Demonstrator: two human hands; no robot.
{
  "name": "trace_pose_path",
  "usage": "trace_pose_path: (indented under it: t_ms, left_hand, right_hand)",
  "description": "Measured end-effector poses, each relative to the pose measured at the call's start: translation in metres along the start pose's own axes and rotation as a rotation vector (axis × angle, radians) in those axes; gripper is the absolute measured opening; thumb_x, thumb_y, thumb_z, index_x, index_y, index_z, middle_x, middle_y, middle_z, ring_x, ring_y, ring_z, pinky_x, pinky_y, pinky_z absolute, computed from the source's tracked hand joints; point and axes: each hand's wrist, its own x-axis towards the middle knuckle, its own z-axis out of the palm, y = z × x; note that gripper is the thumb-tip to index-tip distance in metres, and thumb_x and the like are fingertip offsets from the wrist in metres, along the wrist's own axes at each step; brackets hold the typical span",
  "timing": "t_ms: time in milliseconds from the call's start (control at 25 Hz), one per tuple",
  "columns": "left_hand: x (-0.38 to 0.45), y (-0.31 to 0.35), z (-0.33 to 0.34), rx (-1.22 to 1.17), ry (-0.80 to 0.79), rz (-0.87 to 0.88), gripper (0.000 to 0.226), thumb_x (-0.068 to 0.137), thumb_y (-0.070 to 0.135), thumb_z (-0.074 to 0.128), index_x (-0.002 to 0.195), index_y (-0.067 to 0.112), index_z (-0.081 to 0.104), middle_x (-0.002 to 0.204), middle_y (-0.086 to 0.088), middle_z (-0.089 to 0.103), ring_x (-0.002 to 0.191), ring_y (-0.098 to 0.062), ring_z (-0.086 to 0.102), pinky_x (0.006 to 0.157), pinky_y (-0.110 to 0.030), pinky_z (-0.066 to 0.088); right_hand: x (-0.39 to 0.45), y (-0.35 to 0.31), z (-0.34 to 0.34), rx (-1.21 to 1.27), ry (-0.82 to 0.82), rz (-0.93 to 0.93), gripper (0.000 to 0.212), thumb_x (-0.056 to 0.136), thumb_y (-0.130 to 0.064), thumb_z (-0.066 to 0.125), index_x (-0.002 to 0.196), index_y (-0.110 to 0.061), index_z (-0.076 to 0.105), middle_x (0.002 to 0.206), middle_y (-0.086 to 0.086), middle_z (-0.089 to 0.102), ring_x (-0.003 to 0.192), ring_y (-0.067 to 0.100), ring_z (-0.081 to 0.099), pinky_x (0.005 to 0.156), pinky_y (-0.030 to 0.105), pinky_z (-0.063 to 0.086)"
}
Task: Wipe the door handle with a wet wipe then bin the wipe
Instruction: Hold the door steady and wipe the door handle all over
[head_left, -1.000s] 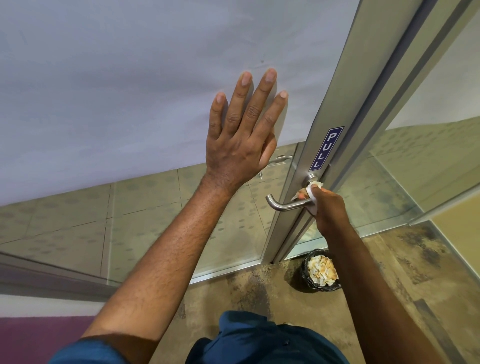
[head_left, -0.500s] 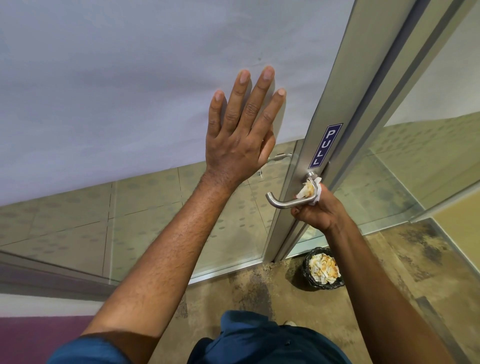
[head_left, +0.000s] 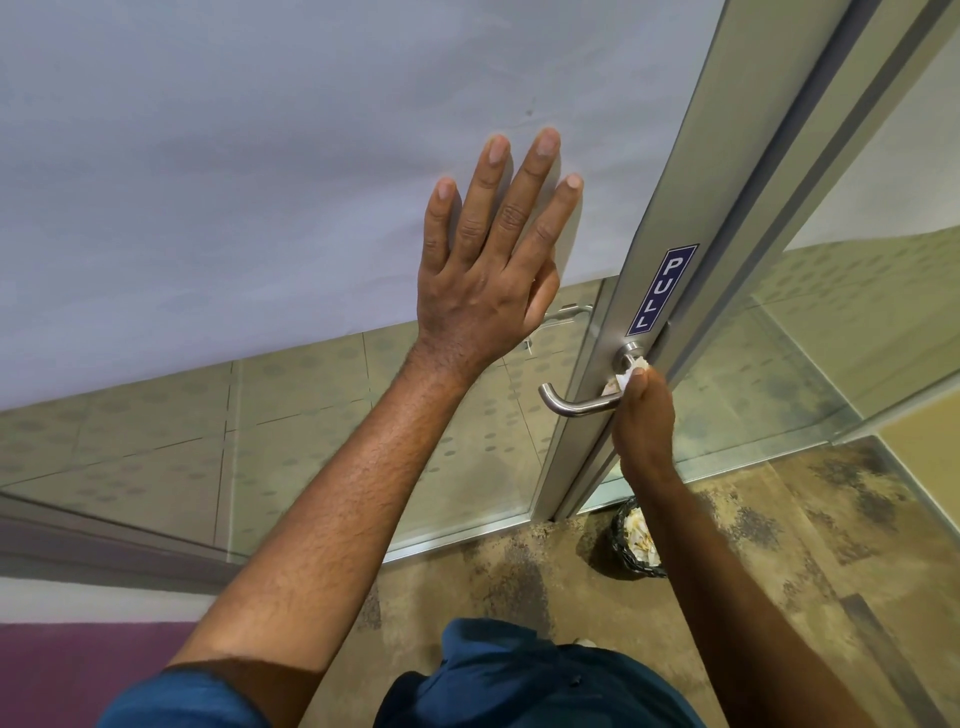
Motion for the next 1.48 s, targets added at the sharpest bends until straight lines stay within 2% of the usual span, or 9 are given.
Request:
trace_pose_path:
  t_ms: [80,200,320,440,560,840,1240,1400,1480]
  left_hand:
    - [0.0,0.0,0.0,0.006,-0.003,0.001,0.065,0.098,0.023,0.058,0.161,0.023,0.047,0.166,-0.007,0.041,0.158,-0.034,0.02,0.135,-0.05,-0.005]
    - [-0.001,0.0,0.0,0.002,-0.007,-0.001,0.065,0.099,0.024,0.058,0.162,0.024,0.045,0.167,-0.007,0.037,0.158,-0.034,0.02,0.135,-0.051,-0.006]
    - [-0.001,0.0,0.0,0.005,-0.009,0.001,0.065,0.099,0.024,0.058,0.163,0.024,0.045,0.168,-0.007,0.036,0.159,-0.034,0.019,0.135,-0.051,-0.006]
    - [-0.001,0.0,0.0,0.006,-0.011,-0.001,0.065,0.099,0.024,0.058,0.162,0.024,0.045,0.167,-0.007,0.037,0.158,-0.035,0.018,0.135,-0.05,-0.006]
    - [0.0,0.0,-0.002,0.011,-0.023,-0.002,0.065,0.099,0.026,0.06,0.162,0.023,0.045,0.167,-0.008,0.037,0.157,-0.036,0.019,0.134,-0.05,-0.008]
    - [0.001,0.0,-0.006,0.031,-0.029,-0.005,0.067,0.096,0.025,0.064,0.161,0.022,0.047,0.165,-0.009,0.044,0.156,-0.036,0.019,0.134,-0.05,-0.007]
    - [0.001,-0.001,-0.005,0.038,-0.039,-0.003,0.069,0.096,0.026,0.066,0.162,0.022,0.046,0.164,-0.011,0.045,0.153,-0.039,0.03,0.133,-0.05,-0.009]
    - [0.002,0.0,-0.006,0.038,-0.042,-0.003,0.068,0.096,0.026,0.066,0.162,0.022,0.047,0.165,-0.01,0.045,0.154,-0.039,0.03,0.133,-0.05,-0.008]
    - [0.002,0.0,-0.006,0.038,-0.042,0.001,0.067,0.097,0.026,0.065,0.162,0.022,0.048,0.165,-0.01,0.046,0.154,-0.039,0.03,0.134,-0.05,-0.008]
  right_hand:
    - [-0.006,0.006,0.0,-0.105,0.03,-0.124,0.04,0.113,-0.023,0.025,0.116,0.005,0.054,0.111,0.025,0.057,0.091,0.023,0.05,0.071,0.025,0.042]
    - [-0.014,0.017,0.002,-0.17,0.02,-0.235,0.044,0.112,-0.031,0.027,0.138,-0.001,0.046,0.135,0.019,0.05,0.109,0.029,0.056,0.091,0.042,0.053]
    - [-0.015,0.034,-0.006,-0.265,-0.033,-0.388,0.049,0.112,-0.04,0.029,0.151,-0.011,0.039,0.154,0.01,0.044,0.127,0.023,0.052,0.104,0.032,0.041]
    - [-0.003,0.053,-0.022,-0.518,-0.087,-0.617,0.05,0.109,-0.04,0.03,0.151,-0.014,0.04,0.161,0.01,0.038,0.15,0.025,0.036,0.123,0.045,0.027]
    - [0.011,0.062,-0.035,-0.655,-0.145,-0.773,0.048,0.109,-0.043,0.028,0.143,-0.015,0.049,0.157,0.011,0.045,0.153,0.028,0.033,0.126,0.049,0.02]
    - [0.015,0.048,-0.031,-0.691,-0.157,-0.966,0.05,0.11,-0.053,0.023,0.122,-0.019,0.058,0.111,0.006,0.064,0.113,0.029,0.059,0.112,0.047,0.027]
    - [-0.041,-0.008,0.039,-0.772,0.115,-0.751,0.039,0.111,-0.032,0.039,0.091,-0.009,0.063,0.073,0.008,0.058,0.07,0.025,0.05,0.088,0.044,0.04]
    - [-0.034,-0.03,0.041,-0.917,0.121,-0.668,0.048,0.106,-0.027,0.052,0.061,-0.01,0.058,0.045,-0.001,0.029,0.043,0.019,0.033,0.086,0.045,0.05]
    - [-0.033,-0.032,0.041,-0.921,0.119,-0.704,0.044,0.104,-0.023,0.055,0.063,-0.009,0.06,0.045,0.0,0.032,0.044,0.019,0.036,0.083,0.045,0.051]
